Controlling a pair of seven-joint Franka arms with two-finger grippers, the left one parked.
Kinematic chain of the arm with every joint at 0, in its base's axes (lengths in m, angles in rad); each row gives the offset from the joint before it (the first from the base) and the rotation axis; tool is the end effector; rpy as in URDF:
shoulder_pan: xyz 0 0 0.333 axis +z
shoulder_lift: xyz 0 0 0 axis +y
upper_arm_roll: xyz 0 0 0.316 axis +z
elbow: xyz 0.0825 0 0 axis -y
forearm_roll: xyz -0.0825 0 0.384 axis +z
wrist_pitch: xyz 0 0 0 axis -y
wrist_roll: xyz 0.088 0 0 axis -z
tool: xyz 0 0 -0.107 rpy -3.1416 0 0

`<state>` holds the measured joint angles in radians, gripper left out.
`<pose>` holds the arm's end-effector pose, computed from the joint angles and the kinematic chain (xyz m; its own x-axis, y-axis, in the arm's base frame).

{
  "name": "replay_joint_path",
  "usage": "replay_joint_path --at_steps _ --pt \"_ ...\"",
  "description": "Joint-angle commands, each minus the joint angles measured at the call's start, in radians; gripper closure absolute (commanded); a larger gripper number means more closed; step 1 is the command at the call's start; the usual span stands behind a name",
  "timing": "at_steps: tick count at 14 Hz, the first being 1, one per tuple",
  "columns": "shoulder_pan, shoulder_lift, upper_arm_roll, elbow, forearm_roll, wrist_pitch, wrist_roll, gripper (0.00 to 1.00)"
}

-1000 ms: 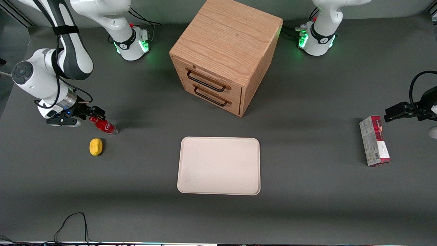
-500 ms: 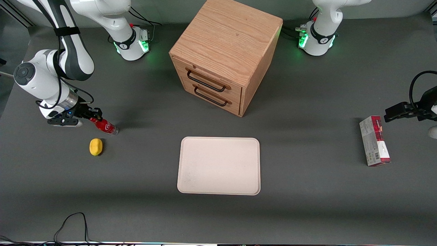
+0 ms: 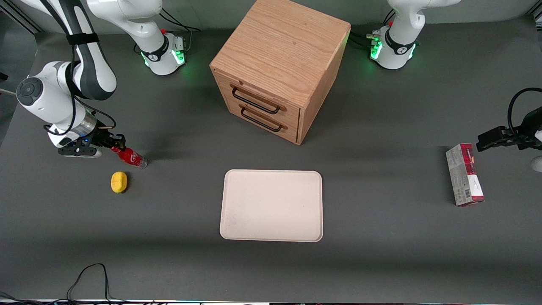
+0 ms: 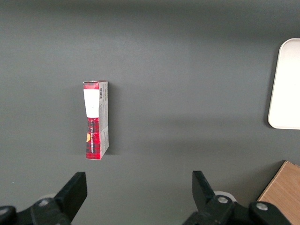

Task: Place coke bottle on tray
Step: 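Close the right gripper around the bottle's cap end and lift it, then carry the held bottle with the right gripper over to the white tray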

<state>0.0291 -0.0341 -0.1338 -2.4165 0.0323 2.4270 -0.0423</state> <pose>0.4859 -0.0509 0.3267 0.9952 -0.0867 0.0450 -0.0857 -0.9960 -0.0249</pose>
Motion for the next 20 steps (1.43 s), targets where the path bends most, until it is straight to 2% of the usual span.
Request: replay_joint_path --at_steps 1,4,10,16,20 --pt "-0.006 -0.001 0.01 0.12 0.02 -0.119 0.004 1.0" --pt "-0.008 0.028 0.017 0.299 0.047 -0.291 0.024 1.0" --pt "-0.008 0.126 0.08 0.759 0.046 -0.693 0.14 1.0" --pt "-0.006 0.215 0.206 1.039 0.029 -0.874 0.33 1.0" --pt "-0.005 0.258 0.313 1.125 0.015 -0.919 0.461 1.0"
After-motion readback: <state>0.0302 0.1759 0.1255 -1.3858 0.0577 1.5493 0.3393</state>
